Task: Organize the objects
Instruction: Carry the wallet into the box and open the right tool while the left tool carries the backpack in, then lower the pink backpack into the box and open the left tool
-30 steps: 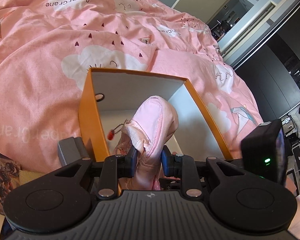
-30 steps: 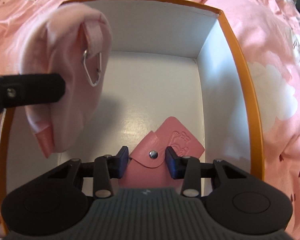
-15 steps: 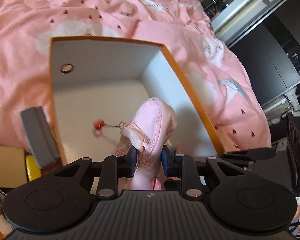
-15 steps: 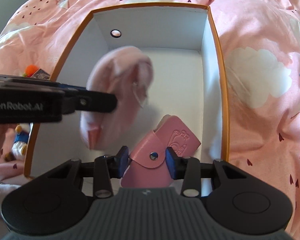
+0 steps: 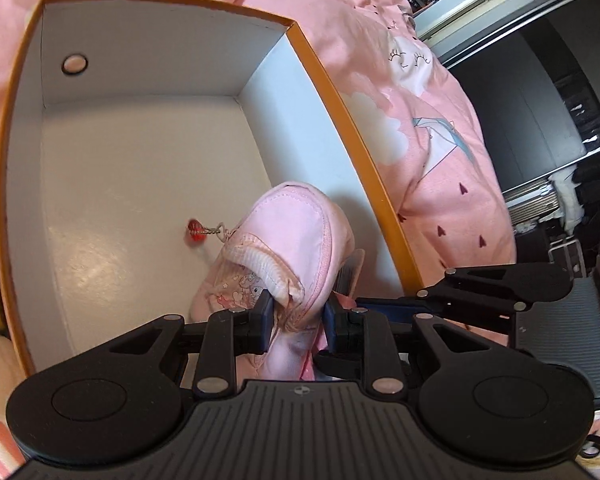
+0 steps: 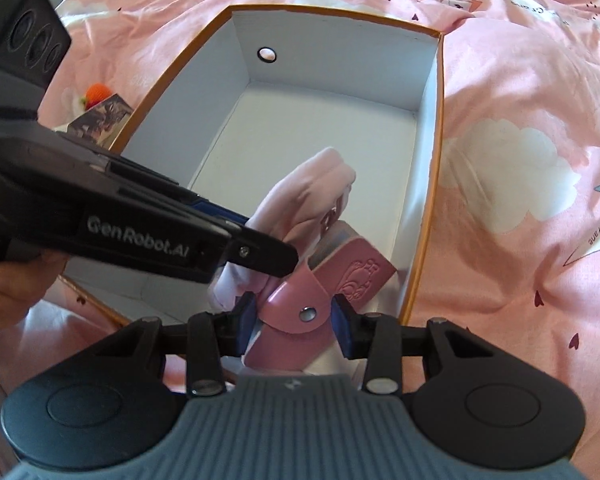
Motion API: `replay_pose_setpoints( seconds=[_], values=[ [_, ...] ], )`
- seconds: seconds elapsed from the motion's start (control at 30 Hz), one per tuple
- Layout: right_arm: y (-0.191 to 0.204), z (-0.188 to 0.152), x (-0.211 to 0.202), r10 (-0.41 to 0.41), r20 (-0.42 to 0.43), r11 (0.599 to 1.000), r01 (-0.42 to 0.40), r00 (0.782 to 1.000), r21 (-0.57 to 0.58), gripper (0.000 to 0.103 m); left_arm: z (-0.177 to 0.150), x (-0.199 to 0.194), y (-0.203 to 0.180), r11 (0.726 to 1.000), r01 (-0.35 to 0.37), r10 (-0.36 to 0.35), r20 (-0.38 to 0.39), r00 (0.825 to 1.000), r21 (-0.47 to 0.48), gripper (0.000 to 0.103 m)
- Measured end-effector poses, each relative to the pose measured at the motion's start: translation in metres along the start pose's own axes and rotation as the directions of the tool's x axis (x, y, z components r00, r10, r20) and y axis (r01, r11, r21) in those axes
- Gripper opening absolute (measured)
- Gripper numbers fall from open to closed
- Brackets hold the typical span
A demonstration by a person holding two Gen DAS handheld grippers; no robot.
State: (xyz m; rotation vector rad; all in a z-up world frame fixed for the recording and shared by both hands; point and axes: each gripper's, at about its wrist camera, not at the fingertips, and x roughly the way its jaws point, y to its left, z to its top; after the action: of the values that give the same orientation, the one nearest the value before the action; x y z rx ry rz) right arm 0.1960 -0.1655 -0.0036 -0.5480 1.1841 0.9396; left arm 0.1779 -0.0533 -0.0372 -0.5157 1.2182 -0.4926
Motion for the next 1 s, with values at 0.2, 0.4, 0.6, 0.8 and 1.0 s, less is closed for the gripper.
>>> replay_pose_setpoints(
  seconds=[0.2, 0.4, 0.6, 0.8, 1.0],
  values=[
    [-0.002, -0.003, -0.009, -0.009, -0.015, 0.997, 0.008, 1.0, -0.071, 0.042, 0.002, 0.004, 0.016, 0.983, 0.095, -0.107, -0.073, 0.992, -0.155, 0.027],
    [0.002, -0.003, -0.009, -0.04, -0.004, 0.992, 0.04, 0.999, -0.116, 0.041, 0.016, 0.013, 0.04, 0.927, 0.118, -0.174, -0.13, 0.976, -0.355, 0.027],
    [0.002, -0.01, -0.013, -0.07, 0.001, 0.99, 0.07, 0.998, -0.121, 0.038, 0.027, 0.02, 0.04, 0.925, 0.039, -0.08, -0.093, 0.992, -0.378, 0.032],
    [0.006, -0.012, -0.019, -0.12, 0.047, 0.983, 0.125, 0.992, -0.131, 0.037, 0.021, 0.029, 0.022, 0.967, -0.032, 0.001, -0.122, 0.993, -0.252, 0.036],
    [0.006, -0.013, -0.029, -0.141, 0.099, 0.981, 0.153, 0.985, -0.121, 0.037, 0.015, 0.037, 0.026, 0.955, 0.024, -0.067, -0.136, 0.988, -0.296, 0.033]
  ],
)
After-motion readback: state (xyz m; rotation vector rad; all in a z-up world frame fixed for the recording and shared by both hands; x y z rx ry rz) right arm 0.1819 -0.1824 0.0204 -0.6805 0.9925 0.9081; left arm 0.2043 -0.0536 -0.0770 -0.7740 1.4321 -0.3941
